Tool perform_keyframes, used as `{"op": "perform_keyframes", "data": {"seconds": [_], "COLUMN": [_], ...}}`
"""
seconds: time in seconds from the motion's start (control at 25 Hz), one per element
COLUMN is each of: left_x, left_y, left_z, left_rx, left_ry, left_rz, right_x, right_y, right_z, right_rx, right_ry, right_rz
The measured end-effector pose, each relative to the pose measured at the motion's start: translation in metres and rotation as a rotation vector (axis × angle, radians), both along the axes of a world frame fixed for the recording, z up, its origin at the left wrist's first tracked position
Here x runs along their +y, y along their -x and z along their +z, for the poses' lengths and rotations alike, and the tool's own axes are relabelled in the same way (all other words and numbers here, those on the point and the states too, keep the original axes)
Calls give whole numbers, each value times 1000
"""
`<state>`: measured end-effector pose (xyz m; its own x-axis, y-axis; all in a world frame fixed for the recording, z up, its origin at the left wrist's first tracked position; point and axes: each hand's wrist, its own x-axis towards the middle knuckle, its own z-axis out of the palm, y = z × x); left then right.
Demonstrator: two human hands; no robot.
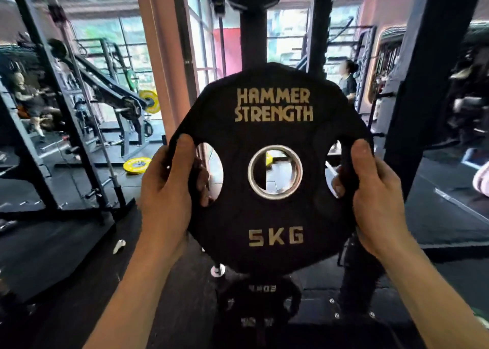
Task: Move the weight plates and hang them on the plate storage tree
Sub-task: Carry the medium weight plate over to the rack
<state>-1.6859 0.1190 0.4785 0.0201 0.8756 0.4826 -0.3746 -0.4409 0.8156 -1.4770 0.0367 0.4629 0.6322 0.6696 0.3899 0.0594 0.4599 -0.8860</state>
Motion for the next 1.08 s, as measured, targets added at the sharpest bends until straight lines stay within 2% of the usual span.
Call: {"op": "perform_keyframes", "data": {"seconds": [0.32, 0.64, 1.08], "left_x": [99, 185, 277], "left_y": [-51, -91, -110], "left_z": [33, 7, -21], "left_rx": [7, 53, 225], "left_ry": [-69, 26, -44], "left_rz": [26, 74, 109], "right_x": [95, 179, 258], "right_y": [-53, -91, -116], "right_z": [36, 14, 10], "right_rx": [-132, -165, -242], "right_ry": [-36, 108, 128], "right_rz": [-5, -25, -9]}}
